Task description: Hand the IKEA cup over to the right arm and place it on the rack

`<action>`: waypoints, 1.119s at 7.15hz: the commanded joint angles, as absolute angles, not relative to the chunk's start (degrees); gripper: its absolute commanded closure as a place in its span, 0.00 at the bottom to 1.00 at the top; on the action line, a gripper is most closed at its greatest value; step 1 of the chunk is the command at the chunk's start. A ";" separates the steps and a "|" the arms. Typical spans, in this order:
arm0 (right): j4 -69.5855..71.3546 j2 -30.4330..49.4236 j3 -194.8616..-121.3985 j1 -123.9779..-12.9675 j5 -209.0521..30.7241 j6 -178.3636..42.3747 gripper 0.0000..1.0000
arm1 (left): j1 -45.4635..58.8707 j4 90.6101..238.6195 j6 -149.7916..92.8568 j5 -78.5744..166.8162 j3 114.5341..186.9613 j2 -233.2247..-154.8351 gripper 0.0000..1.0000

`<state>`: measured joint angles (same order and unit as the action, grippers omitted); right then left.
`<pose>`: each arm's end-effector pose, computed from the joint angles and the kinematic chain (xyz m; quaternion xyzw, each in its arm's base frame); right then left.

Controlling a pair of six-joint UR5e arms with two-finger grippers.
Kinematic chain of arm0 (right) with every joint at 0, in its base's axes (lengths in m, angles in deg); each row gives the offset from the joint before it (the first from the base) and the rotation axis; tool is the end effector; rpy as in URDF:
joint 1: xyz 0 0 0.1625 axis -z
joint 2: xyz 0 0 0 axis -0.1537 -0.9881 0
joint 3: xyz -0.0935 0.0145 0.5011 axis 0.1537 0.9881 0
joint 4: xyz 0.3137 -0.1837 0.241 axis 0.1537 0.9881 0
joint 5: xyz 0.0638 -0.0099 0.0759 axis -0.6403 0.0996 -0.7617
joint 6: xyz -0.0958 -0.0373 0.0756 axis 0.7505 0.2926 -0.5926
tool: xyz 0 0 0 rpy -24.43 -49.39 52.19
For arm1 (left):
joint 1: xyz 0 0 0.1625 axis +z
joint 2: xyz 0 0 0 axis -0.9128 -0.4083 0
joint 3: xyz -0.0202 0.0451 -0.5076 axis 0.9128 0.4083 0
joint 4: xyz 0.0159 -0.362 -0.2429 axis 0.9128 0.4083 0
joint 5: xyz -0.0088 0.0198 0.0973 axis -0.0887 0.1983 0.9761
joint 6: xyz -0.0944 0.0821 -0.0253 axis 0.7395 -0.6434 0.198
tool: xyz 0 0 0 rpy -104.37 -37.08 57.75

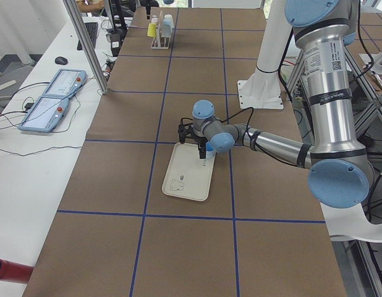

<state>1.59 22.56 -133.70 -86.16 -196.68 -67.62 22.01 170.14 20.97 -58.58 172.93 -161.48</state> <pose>-0.1302 -0.8081 0.5520 0.1068 -0.3771 -0.0452 0.9189 0.2738 -0.3487 0.5977 -0.0297 0.4381 -0.0359 0.8977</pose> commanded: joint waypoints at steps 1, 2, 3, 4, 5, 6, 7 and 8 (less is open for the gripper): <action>2.27 21.05 -138.23 -87.06 -199.63 -68.80 0.00 | 25.12 170.15 21.49 -57.83 172.63 -160.12 0.12; 3.58 19.03 -141.48 -87.15 -199.73 -69.16 0.00 | 25.20 170.15 21.58 -57.83 172.54 -159.85 0.52; 4.37 16.05 -145.78 -87.50 -199.82 -69.25 0.00 | 25.21 170.06 21.58 -57.83 172.28 -159.85 0.94; 6.38 13.24 -150.60 -87.50 -199.82 -69.33 0.00 | 25.29 170.15 21.66 -57.92 171.93 -159.85 1.00; 7.19 9.64 -155.44 -87.50 -200.00 -70.81 0.00 | 25.29 170.15 21.75 -58.36 172.01 -160.37 1.00; 7.02 7.17 -159.66 -87.42 -201.65 -75.27 0.00 | 25.12 170.15 22.10 -58.79 172.62 -160.55 1.00; 6.50 4.71 -162.75 -86.98 -202.97 -79.49 0.00 | 24.51 170.06 22.28 -60.89 173.06 -160.72 1.00; 6.40 2.68 -164.96 -85.76 -205.34 -82.14 0.00 | 18.59 170.06 22.28 -66.04 173.42 -162.38 1.00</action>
<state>6.61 5.56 -161.43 -86.83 -202.90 -78.09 23.15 170.10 22.17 -61.52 172.94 -161.06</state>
